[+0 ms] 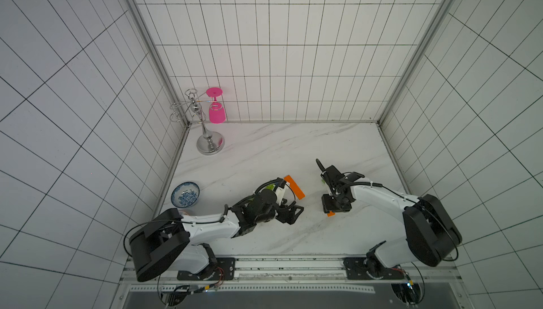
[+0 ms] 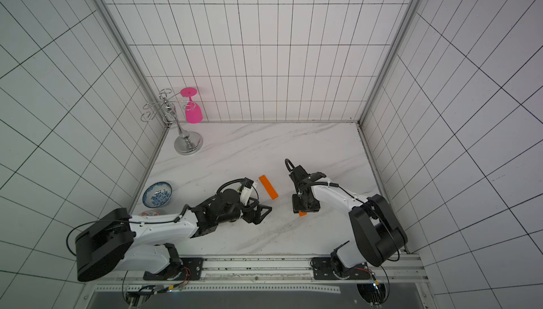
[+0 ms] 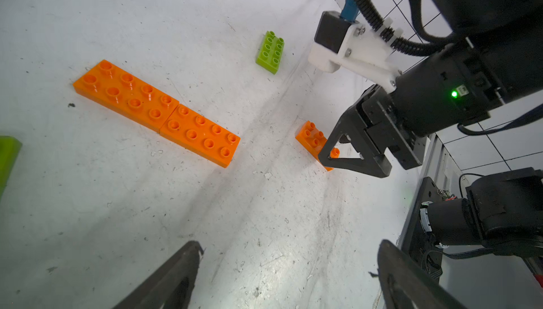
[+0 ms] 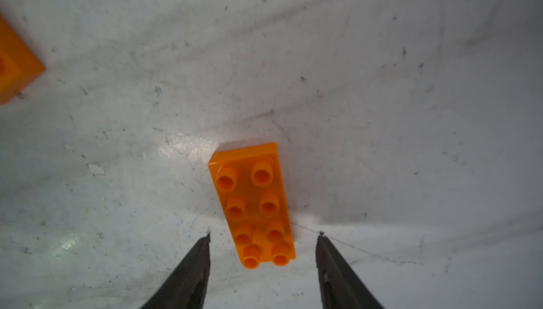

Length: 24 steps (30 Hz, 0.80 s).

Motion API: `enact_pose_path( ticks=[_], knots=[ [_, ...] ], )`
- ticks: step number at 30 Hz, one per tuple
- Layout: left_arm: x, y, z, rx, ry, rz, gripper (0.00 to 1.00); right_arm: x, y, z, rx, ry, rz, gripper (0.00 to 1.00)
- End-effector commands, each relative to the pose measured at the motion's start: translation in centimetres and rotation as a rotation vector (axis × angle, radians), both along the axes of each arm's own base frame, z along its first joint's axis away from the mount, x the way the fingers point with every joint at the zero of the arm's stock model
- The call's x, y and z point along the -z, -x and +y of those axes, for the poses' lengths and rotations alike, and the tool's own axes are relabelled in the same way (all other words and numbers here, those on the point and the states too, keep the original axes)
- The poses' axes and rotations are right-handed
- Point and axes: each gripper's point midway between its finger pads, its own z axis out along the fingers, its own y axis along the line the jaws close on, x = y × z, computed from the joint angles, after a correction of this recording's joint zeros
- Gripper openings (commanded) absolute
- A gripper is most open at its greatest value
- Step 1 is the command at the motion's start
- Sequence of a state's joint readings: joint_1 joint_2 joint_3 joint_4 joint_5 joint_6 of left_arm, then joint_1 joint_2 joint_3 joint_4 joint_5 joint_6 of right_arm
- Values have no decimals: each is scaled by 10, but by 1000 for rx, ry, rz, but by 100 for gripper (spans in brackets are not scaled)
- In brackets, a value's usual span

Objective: Assemble a small pinwheel with lego
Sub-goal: Pick up the lego brick from the center of the board.

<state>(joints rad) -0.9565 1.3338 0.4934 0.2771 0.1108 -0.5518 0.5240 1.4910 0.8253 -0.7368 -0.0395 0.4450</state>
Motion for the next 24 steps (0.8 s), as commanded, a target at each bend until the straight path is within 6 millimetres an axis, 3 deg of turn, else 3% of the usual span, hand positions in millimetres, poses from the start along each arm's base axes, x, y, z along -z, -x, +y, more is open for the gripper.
enact_pose_path(
  ticks=[1,5,9,14,19,24],
  knots=[
    [-7,-6,9,-59,8,-22,95,11,5,-9,5,42,31,53],
    [-8,-9,13,-74,-1,-28,95,14,2,-10,-5,63,34,45],
    [-7,-15,18,-88,0,-23,95,11,-11,2,-33,27,2,43],
    [-9,-33,36,-128,30,-7,94,10,-24,13,-55,-1,-20,46],
    [-12,-40,45,-149,18,-18,94,6,-35,13,-58,14,-59,58],
    [-12,-39,45,-145,25,-12,94,-1,-36,8,-72,35,-90,53]
  ],
)
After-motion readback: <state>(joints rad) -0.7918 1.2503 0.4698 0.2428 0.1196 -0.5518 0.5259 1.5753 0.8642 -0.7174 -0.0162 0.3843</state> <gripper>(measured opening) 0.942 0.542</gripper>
